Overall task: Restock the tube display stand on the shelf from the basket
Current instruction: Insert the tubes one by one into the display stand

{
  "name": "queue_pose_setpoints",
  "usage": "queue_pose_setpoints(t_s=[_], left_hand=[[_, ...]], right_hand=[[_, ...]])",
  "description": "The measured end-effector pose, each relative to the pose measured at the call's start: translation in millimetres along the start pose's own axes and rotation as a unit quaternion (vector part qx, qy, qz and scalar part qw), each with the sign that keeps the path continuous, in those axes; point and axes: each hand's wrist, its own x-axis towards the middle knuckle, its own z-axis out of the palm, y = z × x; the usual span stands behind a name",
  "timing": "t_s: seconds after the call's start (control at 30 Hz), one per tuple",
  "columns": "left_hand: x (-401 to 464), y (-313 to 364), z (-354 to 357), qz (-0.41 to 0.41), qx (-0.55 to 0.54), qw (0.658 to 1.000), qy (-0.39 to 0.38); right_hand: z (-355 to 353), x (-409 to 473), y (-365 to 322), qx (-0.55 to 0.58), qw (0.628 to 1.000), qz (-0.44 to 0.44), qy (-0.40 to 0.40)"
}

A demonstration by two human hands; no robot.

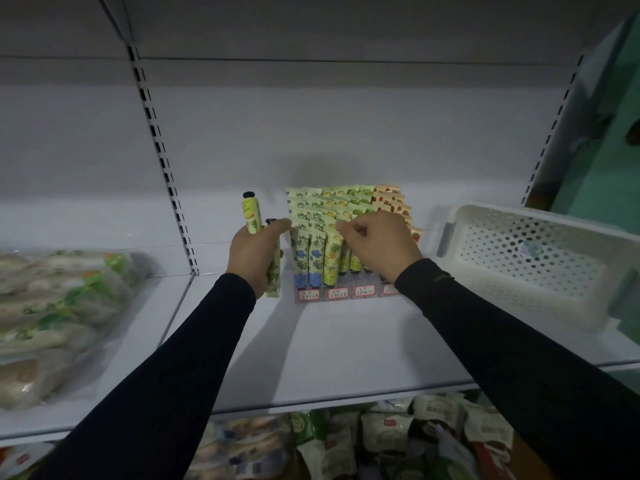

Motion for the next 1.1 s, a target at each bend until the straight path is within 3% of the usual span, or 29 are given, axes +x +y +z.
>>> queue_pose_setpoints(t_s=[0.27,0.4,0.5,0.63,0.73,0.87,1.1], left_hand=[[-13,13,-6,0.007,-0.047,0.999,-0.028],[-23,18,0,-0.022,-0.162,0.984,-0.076],[-26,20,2,-0.022,-0.182,0.978,-0.102],[-31,20,1,-0.015,-0.171,0.98,-0.104],[-34,18,0,0.007,-0.104,0.989,-0.106],[-39,14,1,0.012,-0.065,0.987,-0.145],[-43,11,5,-0.006,-0.019,0.988,-0.156]], right_hand=[[-5,-21,-9,0.032,0.998,-0.048,0.033],[-10,-36,-31,0.146,0.986,-0.028,-0.075],[-12,-41,-38,0.162,0.977,-0.017,-0.141],[-18,-39,-28,0.172,0.979,0.019,-0.111],[-24,-36,-22,0.215,0.971,0.041,-0.093],[-35,-32,-24,0.234,0.969,0.064,-0.042],[-51,-20,-23,0.346,0.934,0.088,-0.019]])
